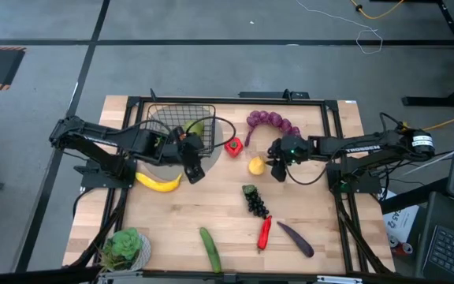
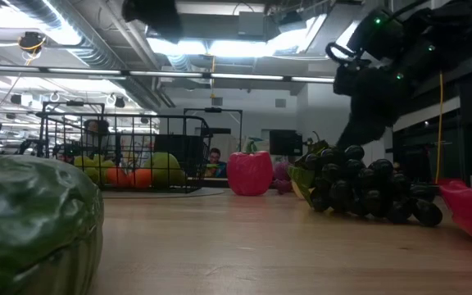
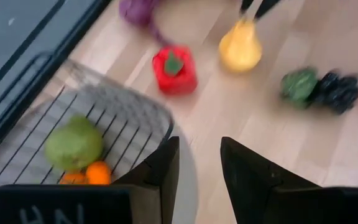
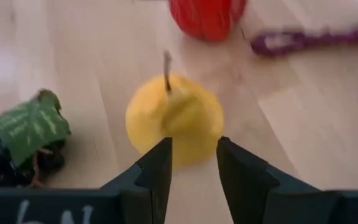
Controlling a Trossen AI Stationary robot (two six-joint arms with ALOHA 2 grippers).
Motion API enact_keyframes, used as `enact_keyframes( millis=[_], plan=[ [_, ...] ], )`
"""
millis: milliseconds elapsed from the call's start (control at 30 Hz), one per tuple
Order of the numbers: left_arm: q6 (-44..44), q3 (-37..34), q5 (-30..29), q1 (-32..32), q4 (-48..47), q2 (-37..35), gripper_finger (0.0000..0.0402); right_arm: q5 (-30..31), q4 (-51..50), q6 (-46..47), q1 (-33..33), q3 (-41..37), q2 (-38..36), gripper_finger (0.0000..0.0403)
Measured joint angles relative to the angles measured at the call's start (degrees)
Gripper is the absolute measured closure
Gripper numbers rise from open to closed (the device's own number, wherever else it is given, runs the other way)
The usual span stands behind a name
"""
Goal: Build produce basket
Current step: Put the yellow pear into the wire basket
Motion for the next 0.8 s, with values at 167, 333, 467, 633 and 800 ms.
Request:
enact_keyframes(
  millis=[167,333,467,633,800],
  plan=[
    [7.2,0.0,0.2,1.9,14.2,2.5,0.0289,0.0,-5.0,1.4,0.0,0.0,-2.8,0.0274],
    [11.2,0.0,5.0,7.3,25.1,8.5,0.0289,0.0,-12.2,1.5,0.0,0.0,-8.1,0.0274],
    [12.6,0.0,8.2,11.9,34.1,15.4,0.0289,0.2,-19.0,4.5,0.0,0.0,-13.2,0.0274],
    [15.3,0.0,14.7,15.5,47.9,22.0,0.0289,0.7,-21.1,6.0,0.0,0.0,-17.6,0.0274],
    [15.3,0.0,18.2,15.7,54.6,28.1,0.0289,1.1,-20.8,5.7,0.1,0.0,-18.5,0.0274]
  ],
)
